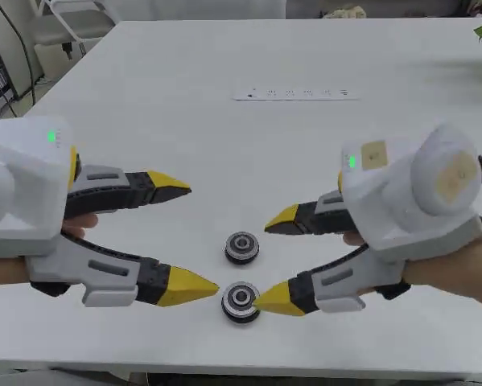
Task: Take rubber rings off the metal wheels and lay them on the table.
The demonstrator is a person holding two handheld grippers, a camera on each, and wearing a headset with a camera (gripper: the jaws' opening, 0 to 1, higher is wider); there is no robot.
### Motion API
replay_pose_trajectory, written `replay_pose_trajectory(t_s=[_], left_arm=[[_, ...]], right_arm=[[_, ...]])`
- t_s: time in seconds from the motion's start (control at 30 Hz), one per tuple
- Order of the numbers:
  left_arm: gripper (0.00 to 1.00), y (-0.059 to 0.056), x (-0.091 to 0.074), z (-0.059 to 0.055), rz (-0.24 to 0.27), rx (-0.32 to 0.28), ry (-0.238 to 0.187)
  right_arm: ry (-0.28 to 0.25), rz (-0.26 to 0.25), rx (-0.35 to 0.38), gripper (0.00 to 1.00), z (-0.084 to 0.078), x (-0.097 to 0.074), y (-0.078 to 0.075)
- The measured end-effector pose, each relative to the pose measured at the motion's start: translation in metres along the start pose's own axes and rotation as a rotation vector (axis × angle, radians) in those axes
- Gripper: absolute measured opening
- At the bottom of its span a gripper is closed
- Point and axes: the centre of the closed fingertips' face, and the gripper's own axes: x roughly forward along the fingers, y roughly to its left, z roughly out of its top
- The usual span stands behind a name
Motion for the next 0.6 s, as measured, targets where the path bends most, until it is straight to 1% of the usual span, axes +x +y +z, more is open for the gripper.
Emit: replay_pose_trajectory(t_s=[0.03, 0.07, 0.13, 0.2, 0.23, 0.3, 0.37, 0.4, 0.47, 0.53, 0.6], left_arm=[[0.60, -0.002, 0.001, 0.001, -0.012, 0.000, -0.005], [0.58, -0.005, 0.003, 0.002, -0.022, 0.016, -0.006], [0.55, -0.006, 0.005, 0.006, -0.020, 0.027, -0.012], [0.54, -0.007, 0.007, 0.009, -0.024, 0.032, -0.017], [0.54, -0.008, 0.007, 0.011, -0.032, 0.045, -0.020], [0.53, -0.009, 0.008, 0.017, -0.035, 0.073, -0.034], [0.50, -0.010, 0.011, 0.022, -0.052, 0.081, -0.050], [0.49, -0.012, 0.013, 0.024, -0.080, 0.076, -0.054], [0.45, -0.013, 0.018, 0.022, -0.096, 0.076, -0.042], [0.43, -0.012, 0.025, 0.019, -0.106, 0.101, -0.027], [0.39, -0.011, 0.032, 0.018, -0.101, 0.139, -0.027]], right_arm=[[0.015, 0.019, 0.000, 0.46, -0.005, 0.004, 0.005], [0.028, 0.037, -0.015, 0.46, -0.009, 0.007, 0.010], [0.032, 0.037, 0.000, 0.45, -0.014, 0.011, 0.011], [0.011, 0.058, 0.074, 0.44, -0.015, 0.014, 0.015], [0.008, 0.061, 0.081, 0.43, -0.016, 0.016, 0.015], [0.002, 0.052, 0.074, 0.41, -0.017, 0.017, 0.015], [-0.003, 0.049, 0.085, 0.39, -0.018, 0.021, 0.015], [-0.013, 0.045, 0.114, 0.38, -0.018, 0.023, 0.014], [-0.006, 0.044, 0.133, 0.37, -0.022, 0.027, 0.012], [0.012, 0.030, 0.132, 0.35, -0.028, 0.030, 0.011], [0.021, 0.023, 0.129, 0.34, -0.032, 0.030, 0.010]])
